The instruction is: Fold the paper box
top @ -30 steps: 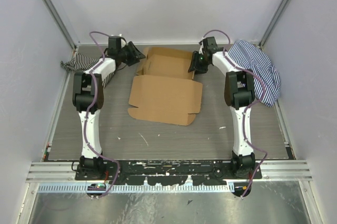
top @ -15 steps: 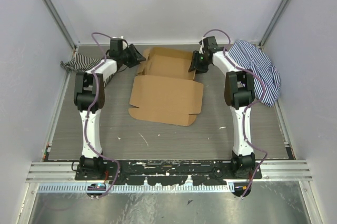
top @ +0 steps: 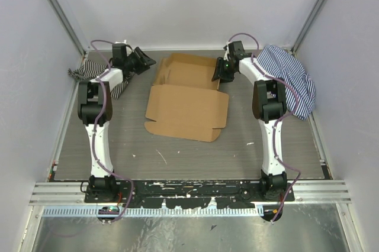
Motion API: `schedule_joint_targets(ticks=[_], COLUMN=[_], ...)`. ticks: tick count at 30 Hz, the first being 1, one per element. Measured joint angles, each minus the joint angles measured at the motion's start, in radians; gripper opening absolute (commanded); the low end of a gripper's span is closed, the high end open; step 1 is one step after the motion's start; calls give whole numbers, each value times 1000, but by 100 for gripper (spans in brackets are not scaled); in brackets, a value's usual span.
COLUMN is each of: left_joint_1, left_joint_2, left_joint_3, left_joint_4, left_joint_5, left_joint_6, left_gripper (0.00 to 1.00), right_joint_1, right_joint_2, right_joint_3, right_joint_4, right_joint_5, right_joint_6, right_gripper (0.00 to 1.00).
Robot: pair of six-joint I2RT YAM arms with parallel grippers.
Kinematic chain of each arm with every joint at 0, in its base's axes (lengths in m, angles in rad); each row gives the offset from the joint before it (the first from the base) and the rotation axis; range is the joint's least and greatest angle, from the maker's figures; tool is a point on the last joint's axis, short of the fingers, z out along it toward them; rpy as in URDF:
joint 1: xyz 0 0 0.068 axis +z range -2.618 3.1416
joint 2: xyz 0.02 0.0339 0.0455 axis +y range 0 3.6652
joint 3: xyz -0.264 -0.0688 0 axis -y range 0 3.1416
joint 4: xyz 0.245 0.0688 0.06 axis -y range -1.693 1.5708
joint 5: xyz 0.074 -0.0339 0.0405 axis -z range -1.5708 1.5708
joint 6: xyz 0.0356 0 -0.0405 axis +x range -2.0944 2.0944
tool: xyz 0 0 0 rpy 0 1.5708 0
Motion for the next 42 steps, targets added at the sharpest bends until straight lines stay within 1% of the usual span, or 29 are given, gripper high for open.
schedule_joint_targets(ticks=[6, 9, 13, 21, 27, 32, 36, 42], left_joint_1=[11, 5, 8, 15, 53, 77, 72, 67], left_joint_2=[56, 105, 145, 147, 148, 170, 184, 233], left_joint_3=[-3, -3, -3, -16, -87, -93, -93, -93], left_joint_4=[171, 213, 222, 265, 398, 439, 481, 652], left_joint_5=[134, 175, 188, 199, 229, 253, 268, 306], left_joint_6=[-103, -138, -149, -175, -285, -327, -357, -499], left_gripper=[57, 56, 56, 56, 55, 55, 54, 53], right_joint_1=[0, 0, -3, -3, -2, -2, -2, -2], right_joint_2=[6, 6, 7, 10, 11, 19, 21, 25], right_joint_3=[9, 9, 11, 15, 15, 26, 27, 31], right_joint_4=[-1, -1, -5, -5, -1, 2, 3, 7], right_joint_5=[-5, -6, -3, -4, -10, -19, -23, -33], right_joint_6=[0, -2, -6, -8, -8, -8, -8, -8], right_gripper=[51, 51, 51, 51, 51, 51, 51, 51])
